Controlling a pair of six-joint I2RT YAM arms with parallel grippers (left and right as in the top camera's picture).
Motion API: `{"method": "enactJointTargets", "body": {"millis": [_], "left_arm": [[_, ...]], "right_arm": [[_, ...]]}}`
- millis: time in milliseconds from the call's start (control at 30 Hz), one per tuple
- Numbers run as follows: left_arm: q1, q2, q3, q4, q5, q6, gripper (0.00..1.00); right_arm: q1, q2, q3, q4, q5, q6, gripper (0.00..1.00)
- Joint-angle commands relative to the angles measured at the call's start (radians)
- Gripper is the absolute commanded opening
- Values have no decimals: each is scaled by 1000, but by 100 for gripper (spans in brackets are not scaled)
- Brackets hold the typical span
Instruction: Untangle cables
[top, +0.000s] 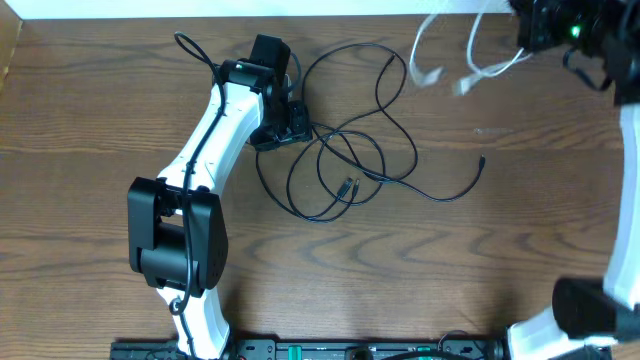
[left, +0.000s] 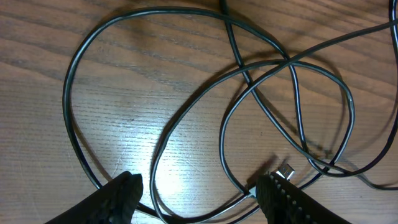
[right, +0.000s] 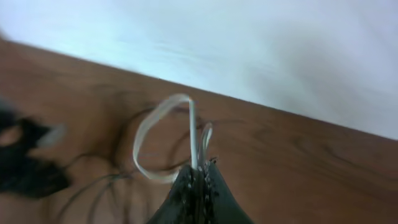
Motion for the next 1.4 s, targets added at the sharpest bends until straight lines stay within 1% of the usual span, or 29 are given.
{"method": "enactJointTargets", "body": {"millis": [0, 133, 333, 433, 533, 700, 833, 867, 900, 933, 1000, 1033, 1100, 1167, 1367], "left_arm": [[-1, -26, -2, -2, 0, 9, 64], [-1, -26, -2, -2, 0, 9, 64], [-1, -26, -2, 2, 0, 9, 64], [-1, -26, -2, 2, 0, 9, 64], [-1, -26, -3, 1, 0, 9, 64], [-1, -26, -3, -4, 0, 9, 64], [-1, -26, -3, -3, 0, 9, 64], [-1, -26, -3, -3, 0, 9, 64], [-1, -26, -3, -2, 0, 9, 64], [-1, -26, -3, -2, 0, 9, 64], [-1, -26, -3, 1, 0, 9, 64], [-1, -26, -3, 3, 0, 9, 64], [0, -26, -3, 10, 0, 9, 64], [-1, -26, -3, 18, 0, 9, 64], [0, -26, -2, 24, 0, 10, 64]], "right_arm": [[-85, 116, -6, 89, 46, 22, 1], [-173, 227, -6, 239, 46, 40, 1], [-320, 377, -6, 463, 49, 166, 1], [-379, 455, -6, 601, 102, 225, 1], [-412, 526, -6, 718, 154, 224, 1], [-441, 627, -6, 829, 255, 224, 1], [-459, 668, -6, 874, 262, 232, 1], [-464, 672, -6, 877, 262, 245, 2], [-469, 678, -6, 879, 262, 262, 15], [-475, 679, -6, 880, 262, 280, 31], [-487, 681, -6, 880, 261, 323, 88], [-494, 681, -6, 879, 251, 352, 99], [-507, 678, -6, 870, 206, 386, 99], [-518, 675, -6, 850, 110, 405, 99], [-519, 649, -6, 731, -147, 408, 99]]}}
